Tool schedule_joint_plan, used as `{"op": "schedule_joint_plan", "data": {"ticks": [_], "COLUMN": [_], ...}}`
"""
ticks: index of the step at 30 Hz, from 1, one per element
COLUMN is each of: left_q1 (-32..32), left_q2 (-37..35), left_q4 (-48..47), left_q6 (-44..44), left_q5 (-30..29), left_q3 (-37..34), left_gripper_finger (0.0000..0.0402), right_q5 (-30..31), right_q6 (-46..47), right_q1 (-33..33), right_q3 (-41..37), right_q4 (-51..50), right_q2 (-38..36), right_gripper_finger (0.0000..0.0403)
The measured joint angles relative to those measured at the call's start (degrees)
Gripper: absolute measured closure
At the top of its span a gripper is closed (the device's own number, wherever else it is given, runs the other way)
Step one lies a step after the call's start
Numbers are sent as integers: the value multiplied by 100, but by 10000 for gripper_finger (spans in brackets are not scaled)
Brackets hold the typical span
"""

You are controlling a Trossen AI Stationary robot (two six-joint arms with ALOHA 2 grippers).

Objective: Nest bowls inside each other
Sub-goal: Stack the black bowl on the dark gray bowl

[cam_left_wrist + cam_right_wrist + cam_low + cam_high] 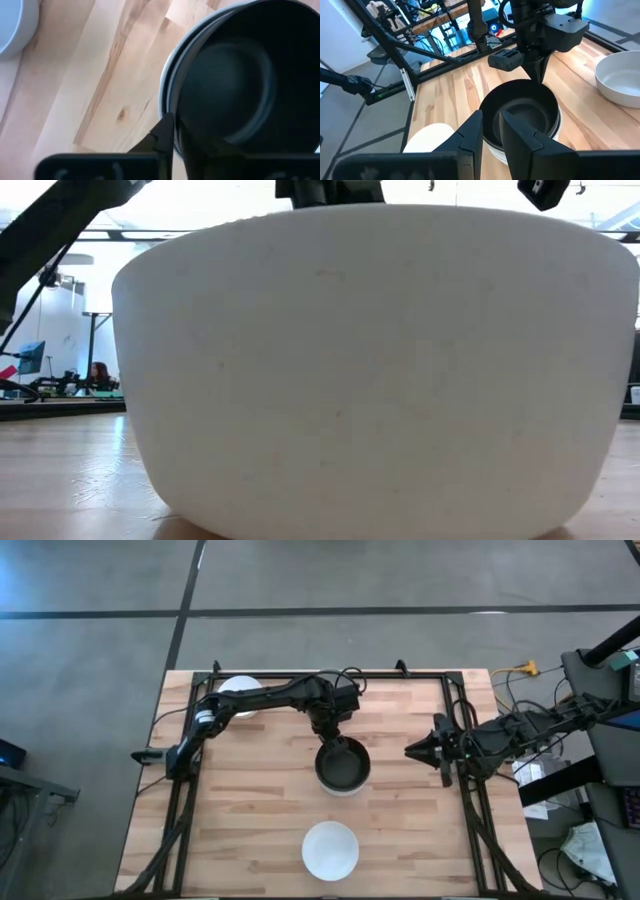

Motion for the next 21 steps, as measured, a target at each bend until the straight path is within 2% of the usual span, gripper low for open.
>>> {"op": "schedule_joint_plan", "data": {"ticks": [21], "left_q1": [52], "left_q2": [-76], "left_q4": [122], "left_q6": [214], "left_q5": [-39], "left_q3": [-122], "left_gripper_finger": [393], "right_q5": [-1], "right_q6": [14], "right_q1": [0], "right_q3": [0], "right_q4": [139], "right_q2": [127], "right_gripper_finger": [342]}}
